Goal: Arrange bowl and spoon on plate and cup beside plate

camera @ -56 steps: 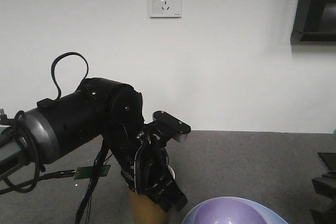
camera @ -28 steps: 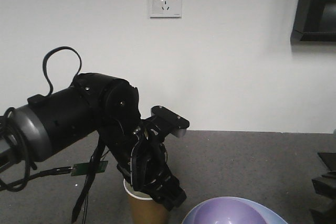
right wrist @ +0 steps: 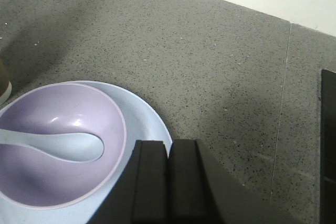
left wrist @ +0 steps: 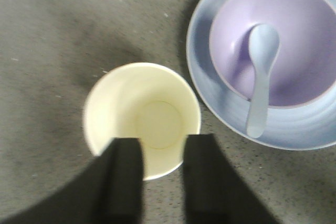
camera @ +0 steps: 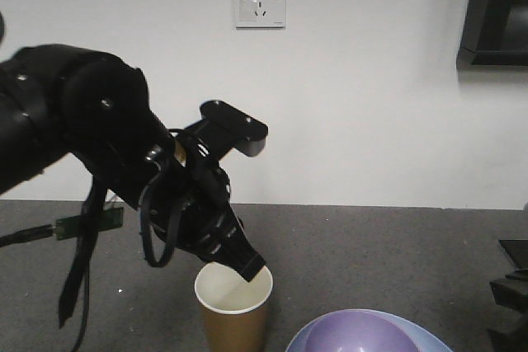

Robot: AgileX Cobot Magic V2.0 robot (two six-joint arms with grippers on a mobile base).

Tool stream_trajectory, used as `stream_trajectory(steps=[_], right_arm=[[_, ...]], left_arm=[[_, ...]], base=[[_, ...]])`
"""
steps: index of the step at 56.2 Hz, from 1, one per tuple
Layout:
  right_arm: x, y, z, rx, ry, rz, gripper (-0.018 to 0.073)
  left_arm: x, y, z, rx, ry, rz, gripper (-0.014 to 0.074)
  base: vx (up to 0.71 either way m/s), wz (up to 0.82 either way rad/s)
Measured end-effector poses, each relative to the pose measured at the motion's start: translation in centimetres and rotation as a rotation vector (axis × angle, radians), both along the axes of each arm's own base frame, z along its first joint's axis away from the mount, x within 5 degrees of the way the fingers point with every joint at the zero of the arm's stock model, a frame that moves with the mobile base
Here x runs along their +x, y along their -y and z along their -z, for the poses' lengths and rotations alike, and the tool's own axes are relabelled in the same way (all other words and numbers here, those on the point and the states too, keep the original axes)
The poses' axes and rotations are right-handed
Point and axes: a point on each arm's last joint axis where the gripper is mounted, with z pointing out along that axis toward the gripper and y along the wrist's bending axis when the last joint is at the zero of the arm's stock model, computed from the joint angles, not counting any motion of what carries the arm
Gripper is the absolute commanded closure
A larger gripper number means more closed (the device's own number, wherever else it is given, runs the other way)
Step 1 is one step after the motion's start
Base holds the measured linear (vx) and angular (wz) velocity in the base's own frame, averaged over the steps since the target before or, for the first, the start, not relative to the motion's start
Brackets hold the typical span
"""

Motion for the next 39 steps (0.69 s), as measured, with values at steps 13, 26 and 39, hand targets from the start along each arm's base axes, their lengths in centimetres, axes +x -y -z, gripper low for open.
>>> stream_trajectory(steps=[13,26,39], right_arm=[[0.0,-0.1,0.0,0.016,-0.003,-0.001,0.0568],[-2.2,0.0,1.5,0.045,0.077,-0.018,0.0568],[-6.5,0.5,4.7,0.084,0.235,-0.024,0.0568]], left_arm=[[-2.8,-2.9,-4.3,-0.108,0.214,-0.018,0.0602],[-7.0,-6.3,0.5,-0.177,0.300,-0.018,0.0601],[-13.0,-11.0,8.0,-0.303,0.360,-0.057,0.0600]], base=[[0.00,0.00],[0.00,0.00],[0.00,0.00]])
